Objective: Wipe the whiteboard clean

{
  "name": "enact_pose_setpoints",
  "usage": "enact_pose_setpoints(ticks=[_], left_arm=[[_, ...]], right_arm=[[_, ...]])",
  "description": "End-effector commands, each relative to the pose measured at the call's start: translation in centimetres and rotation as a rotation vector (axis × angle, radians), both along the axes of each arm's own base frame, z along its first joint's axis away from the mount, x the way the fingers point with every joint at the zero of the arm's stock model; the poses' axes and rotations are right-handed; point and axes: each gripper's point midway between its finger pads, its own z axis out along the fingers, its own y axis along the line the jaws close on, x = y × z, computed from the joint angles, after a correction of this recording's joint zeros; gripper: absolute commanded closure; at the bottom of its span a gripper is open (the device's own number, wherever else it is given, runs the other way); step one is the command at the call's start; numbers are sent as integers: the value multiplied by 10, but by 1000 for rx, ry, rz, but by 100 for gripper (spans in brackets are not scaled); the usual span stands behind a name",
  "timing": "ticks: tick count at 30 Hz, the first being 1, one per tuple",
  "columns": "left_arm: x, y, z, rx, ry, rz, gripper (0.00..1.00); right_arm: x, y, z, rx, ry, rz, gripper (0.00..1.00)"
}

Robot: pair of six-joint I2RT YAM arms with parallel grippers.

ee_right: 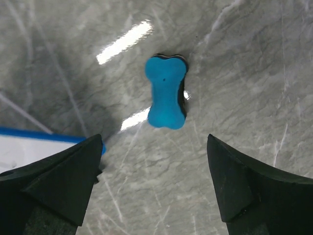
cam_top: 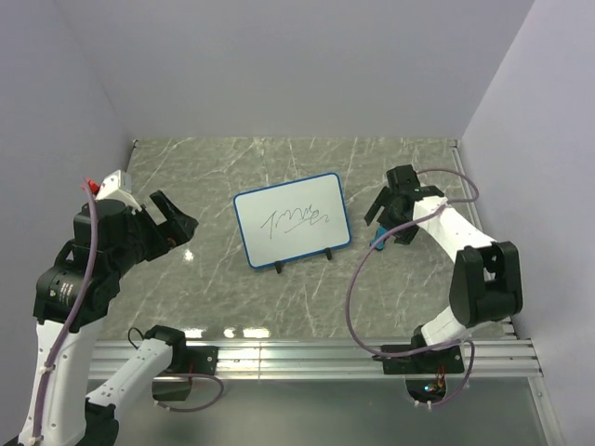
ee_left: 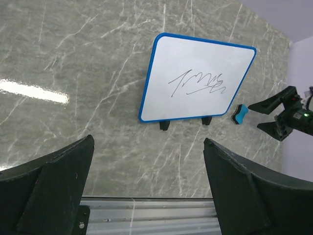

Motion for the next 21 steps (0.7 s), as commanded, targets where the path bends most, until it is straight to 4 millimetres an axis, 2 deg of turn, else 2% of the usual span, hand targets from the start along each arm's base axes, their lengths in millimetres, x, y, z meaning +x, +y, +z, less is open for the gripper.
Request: enact_pose_setpoints(ticks=[1,5,11,14,15,20,21], left_arm=[[-8,-2,3,4,-8,-35,1],[-10,-4,-4,10,20,-52,0],[-10,-5,-10,11,47,-57,1],[-8,-6,-14,17,67,-58,2],[-8,-6,-15,16,71,-59,2],[-5,-7,-17,23,85,-59,2],[-5,-6,-18,24,86,-58,2]], right_arm=[[12,-5,-1,-46,-18,-18,7],[21,-5,-15,-54,-5,-20,11],[32,-4,-35,-58,32,-22,29],[31,-6,-47,-55,59,-36,35],[30,-6,-51,-53,65,-41,41],[26,-11,-65,-70,99,-57,51],[25,-11,-68,-72,105,-55,55]])
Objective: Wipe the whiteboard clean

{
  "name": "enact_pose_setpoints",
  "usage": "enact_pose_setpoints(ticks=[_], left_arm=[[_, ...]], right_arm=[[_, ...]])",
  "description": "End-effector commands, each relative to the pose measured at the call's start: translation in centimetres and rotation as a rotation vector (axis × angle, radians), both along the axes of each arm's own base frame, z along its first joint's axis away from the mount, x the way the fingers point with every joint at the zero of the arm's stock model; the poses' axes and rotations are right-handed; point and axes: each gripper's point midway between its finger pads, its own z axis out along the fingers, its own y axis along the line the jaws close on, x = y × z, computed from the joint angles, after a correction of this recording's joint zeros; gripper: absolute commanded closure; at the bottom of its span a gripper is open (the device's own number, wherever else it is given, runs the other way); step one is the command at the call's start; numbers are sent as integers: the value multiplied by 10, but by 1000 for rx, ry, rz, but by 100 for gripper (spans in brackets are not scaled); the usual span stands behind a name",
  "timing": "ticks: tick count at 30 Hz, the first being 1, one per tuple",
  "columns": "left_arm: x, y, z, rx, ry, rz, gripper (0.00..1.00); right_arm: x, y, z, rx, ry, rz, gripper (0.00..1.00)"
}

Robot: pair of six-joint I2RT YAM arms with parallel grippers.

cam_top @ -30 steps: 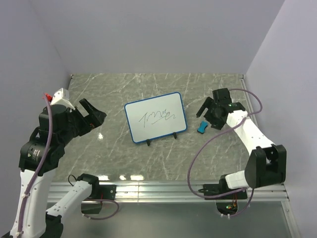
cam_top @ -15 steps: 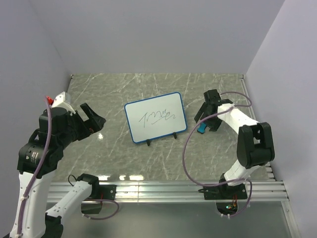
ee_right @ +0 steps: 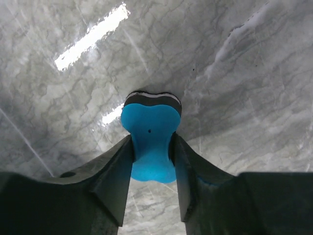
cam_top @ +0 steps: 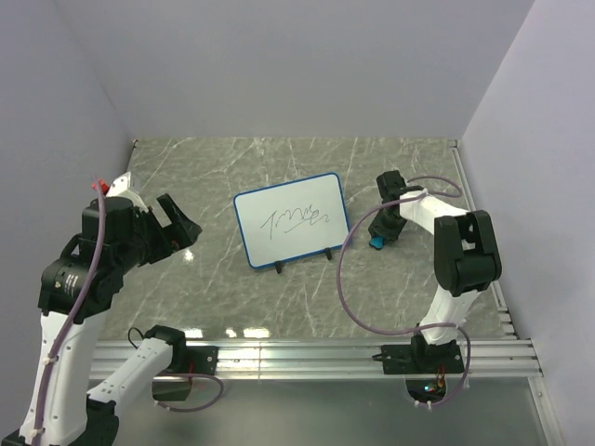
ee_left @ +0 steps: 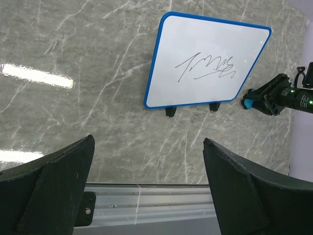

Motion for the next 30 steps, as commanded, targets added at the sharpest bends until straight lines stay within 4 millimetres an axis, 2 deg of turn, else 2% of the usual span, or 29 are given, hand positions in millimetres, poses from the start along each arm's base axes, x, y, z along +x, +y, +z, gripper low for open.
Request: enact_pose_setpoints(ticks=[1,3,8,11,15,16,18,19,20,21,22,24,25,30], left_arm=[[2,-2,-3,9,10,-20,2],[3,-3,-5,11,13,-21,2],[8,-4,-12,27,23,-33,2],[18,-6,-14,32,18,-40,1],[35,-23,-16,-10,-12,-103,1],[40,-25,-16,-24,-24,-100,2],[50,-35,-23,-60,-50,-129,2],[51,-39,-36,-68,-43,-146,2],[53,-44,-40,-83,-59,-171,2],[64,-50,-31,-95,-141,-201,2],[63,-55,-47,-105,-131,-228,2],[75,-58,-49,-104,-198,-239,1],[78,-61,-65,-100,-183,-251,1],[107,-68,-94,-58,-191,-279,1]], right_arm=[[10,-7,-2,-26,-28,-33,58],[7,-10,-3,-34,-23,-33,66],[-5,-15,2,-52,-16,-29,78],[-9,-16,16,-48,-37,-20,100],[-14,-17,43,-43,-75,-2,100],[-12,-16,59,-37,-112,0,100],[-19,-14,72,-21,-124,15,100],[-23,-13,87,-14,-151,24,100],[-25,-13,96,-9,-167,28,100],[-28,-10,103,9,-181,41,100],[-31,-9,121,21,-228,48,100],[-43,-7,135,42,-240,65,100],[-48,-5,151,57,-286,76,100],[-89,-9,189,76,-364,104,100]])
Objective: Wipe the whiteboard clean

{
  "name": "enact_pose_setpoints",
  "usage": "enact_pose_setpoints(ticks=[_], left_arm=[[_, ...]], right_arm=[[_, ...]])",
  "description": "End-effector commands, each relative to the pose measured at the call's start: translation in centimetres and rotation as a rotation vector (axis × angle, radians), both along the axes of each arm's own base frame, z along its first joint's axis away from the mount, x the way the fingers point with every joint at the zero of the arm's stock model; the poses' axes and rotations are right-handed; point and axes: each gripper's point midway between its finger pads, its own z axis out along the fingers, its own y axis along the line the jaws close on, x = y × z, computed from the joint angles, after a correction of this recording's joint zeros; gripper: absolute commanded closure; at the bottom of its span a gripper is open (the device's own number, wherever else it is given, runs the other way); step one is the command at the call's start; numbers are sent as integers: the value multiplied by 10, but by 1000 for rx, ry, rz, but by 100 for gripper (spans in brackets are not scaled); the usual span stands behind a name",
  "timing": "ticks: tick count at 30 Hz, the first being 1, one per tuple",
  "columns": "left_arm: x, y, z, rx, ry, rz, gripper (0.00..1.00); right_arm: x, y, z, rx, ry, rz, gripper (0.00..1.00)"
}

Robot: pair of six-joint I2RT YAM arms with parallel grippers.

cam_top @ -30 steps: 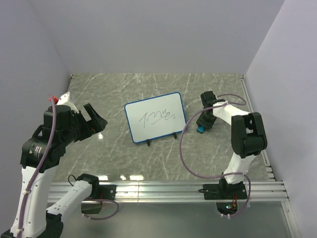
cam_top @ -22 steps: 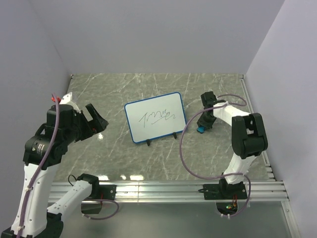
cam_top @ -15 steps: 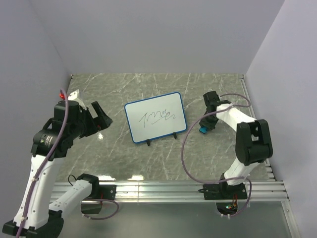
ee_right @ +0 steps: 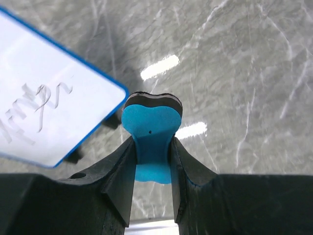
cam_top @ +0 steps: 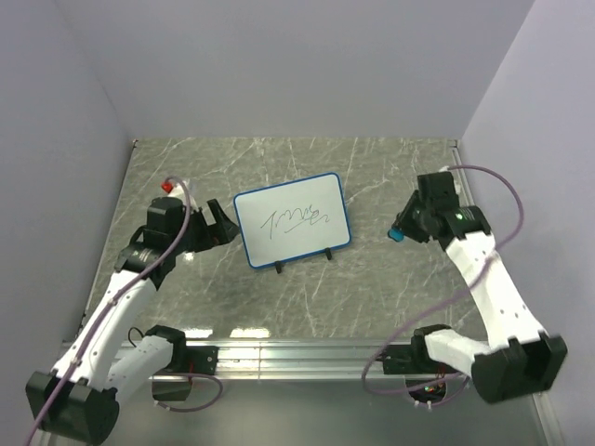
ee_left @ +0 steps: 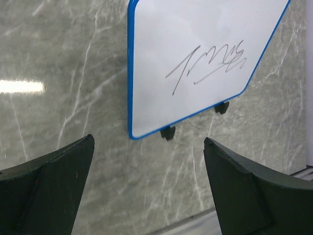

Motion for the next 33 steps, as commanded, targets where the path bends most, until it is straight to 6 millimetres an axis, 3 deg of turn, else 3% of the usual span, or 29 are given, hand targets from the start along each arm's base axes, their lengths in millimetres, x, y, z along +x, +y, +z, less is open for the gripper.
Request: enact_pose_setpoints(ticks=[1,6,11,12,16,23,27,31,33], left_arm=[[38,-14,23,-5,-185,-68,1],[71,-20,0,0,-159,-125,1],[106,-5,1,-67,-195,-148,1],[109,-8,-10,-85,-167,-173,2],[120,-23,-12,-166,-179,-282,1],[129,-45,-8,-289,-201,-376,4],[139,-51,-28,-294,-148,-365,9],[139,-54,-40,-313,-124,-350,33],[137,-54,-52,-313,-106,-339,40]], right_arm=[[-36,-2,27,10,-26,39,100],[-74,-8,31,20,-41,35,100],[-102,-16,28,10,-28,16,100],[-106,-17,29,9,-36,13,100],[-116,-22,29,-7,-36,0,100],[-122,-31,30,-39,-56,-13,100],[-119,-27,32,-35,-77,15,100],[-104,-15,44,1,-138,80,100],[-96,-10,48,12,-145,99,100]])
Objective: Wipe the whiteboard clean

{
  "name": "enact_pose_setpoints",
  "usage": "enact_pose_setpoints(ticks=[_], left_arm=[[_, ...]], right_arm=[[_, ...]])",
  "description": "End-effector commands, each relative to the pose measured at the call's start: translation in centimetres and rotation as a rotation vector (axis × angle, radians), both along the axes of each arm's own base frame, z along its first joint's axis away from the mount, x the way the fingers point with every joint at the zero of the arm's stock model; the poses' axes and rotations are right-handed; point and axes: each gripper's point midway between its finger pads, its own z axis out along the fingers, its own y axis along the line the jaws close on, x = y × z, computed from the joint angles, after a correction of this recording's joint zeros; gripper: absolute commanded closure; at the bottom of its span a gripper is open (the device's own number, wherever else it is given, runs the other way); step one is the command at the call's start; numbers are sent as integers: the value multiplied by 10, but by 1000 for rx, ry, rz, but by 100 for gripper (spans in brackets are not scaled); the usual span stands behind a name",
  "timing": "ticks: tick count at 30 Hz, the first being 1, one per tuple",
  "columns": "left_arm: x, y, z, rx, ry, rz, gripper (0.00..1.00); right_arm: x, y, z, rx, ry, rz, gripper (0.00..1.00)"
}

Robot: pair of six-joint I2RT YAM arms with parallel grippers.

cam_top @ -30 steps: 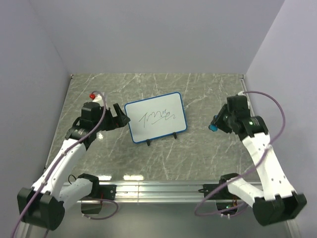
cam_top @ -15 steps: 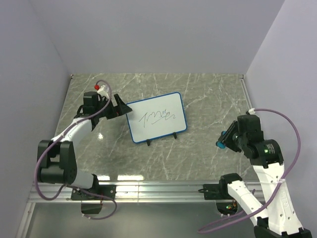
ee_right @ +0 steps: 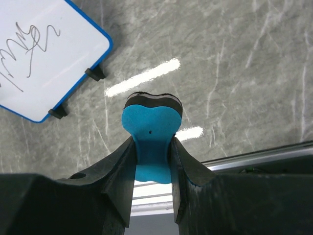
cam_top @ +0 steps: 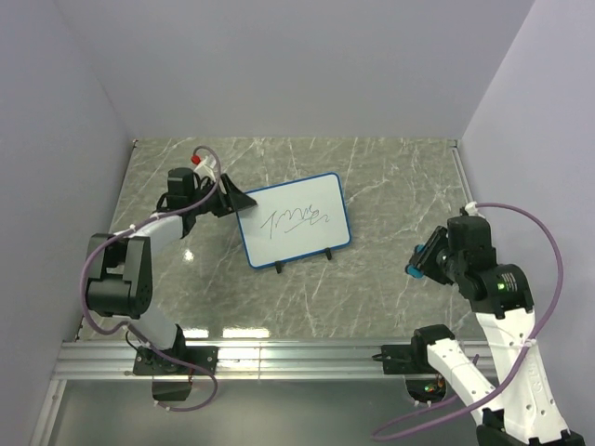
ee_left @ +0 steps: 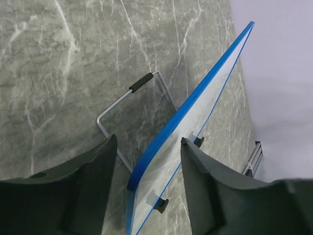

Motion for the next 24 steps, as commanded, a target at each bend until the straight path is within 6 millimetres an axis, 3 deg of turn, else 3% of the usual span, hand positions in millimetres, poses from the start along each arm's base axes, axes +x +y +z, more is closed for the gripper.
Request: enact_pose_setpoints(ticks=[1,6,8,14,19,24], left_arm=[[2,-7,4,-30,-46,-16,42],[-8,-10,-10,-73,-14,-19,60],[-12,-11,-10,-81,-10,-21,70],[-28,-20,-8,-48,6,-24,84],[-37,-21,-6,-1,22,-1,100],[-49,-24,-9,42,42,40,100]], right_arm=[[24,11,15,14,-75,62,100],[48,18,20,3,-81,104,100],[60,29,28,37,-115,150,100],[101,80,42,174,-219,300,100],[124,146,36,199,-219,433,100],[141,223,26,223,-212,558,100]])
